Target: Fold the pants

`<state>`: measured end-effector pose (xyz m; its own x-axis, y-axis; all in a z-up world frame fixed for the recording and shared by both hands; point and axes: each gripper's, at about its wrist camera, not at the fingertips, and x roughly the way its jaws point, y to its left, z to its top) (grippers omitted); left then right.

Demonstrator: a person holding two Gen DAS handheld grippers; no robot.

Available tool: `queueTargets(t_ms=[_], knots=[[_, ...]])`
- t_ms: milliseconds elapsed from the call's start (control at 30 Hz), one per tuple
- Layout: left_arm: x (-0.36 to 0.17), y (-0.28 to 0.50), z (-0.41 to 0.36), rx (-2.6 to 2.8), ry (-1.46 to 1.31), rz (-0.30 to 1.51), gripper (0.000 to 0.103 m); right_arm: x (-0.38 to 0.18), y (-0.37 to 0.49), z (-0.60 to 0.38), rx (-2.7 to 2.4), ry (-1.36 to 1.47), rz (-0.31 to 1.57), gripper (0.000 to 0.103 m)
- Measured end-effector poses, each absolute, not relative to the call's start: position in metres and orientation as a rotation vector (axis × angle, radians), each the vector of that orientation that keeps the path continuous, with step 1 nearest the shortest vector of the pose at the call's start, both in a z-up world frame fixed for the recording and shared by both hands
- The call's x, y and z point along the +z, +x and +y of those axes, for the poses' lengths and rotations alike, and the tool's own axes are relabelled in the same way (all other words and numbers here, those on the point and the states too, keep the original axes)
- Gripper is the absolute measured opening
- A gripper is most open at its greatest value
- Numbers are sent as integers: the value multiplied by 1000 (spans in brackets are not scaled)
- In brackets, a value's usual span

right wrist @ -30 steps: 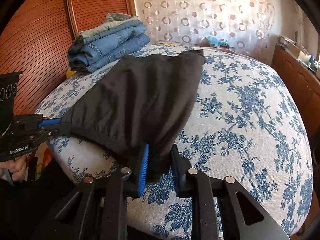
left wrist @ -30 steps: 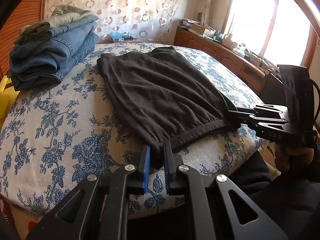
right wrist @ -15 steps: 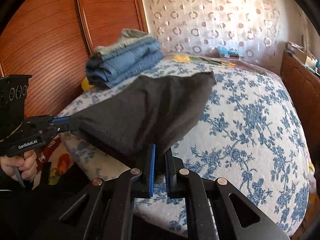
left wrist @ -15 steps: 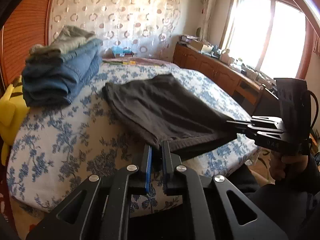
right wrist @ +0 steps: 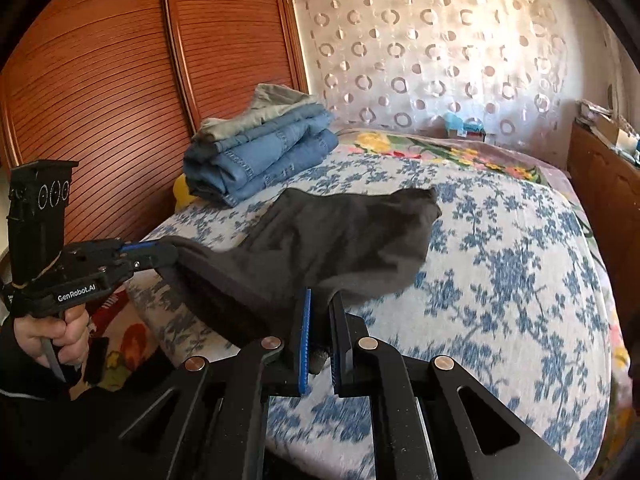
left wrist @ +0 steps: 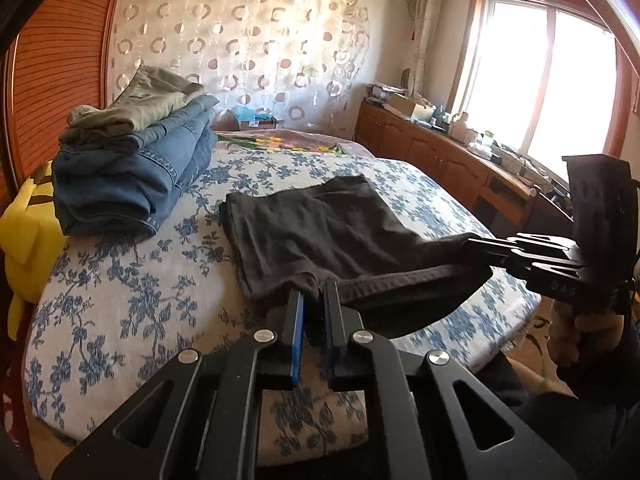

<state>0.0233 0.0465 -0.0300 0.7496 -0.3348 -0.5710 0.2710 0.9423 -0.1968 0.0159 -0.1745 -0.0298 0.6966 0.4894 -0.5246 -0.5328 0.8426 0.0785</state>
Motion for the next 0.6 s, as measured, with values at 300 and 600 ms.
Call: queueTargets(t_ms=[300,600], knots=[[-11,59,50,-309,-74,586,10,-20,50,-157,538,-107,520,8],[-2,80,51,-300,-37,568,10,-13,69,-149,521,-116,496,8]])
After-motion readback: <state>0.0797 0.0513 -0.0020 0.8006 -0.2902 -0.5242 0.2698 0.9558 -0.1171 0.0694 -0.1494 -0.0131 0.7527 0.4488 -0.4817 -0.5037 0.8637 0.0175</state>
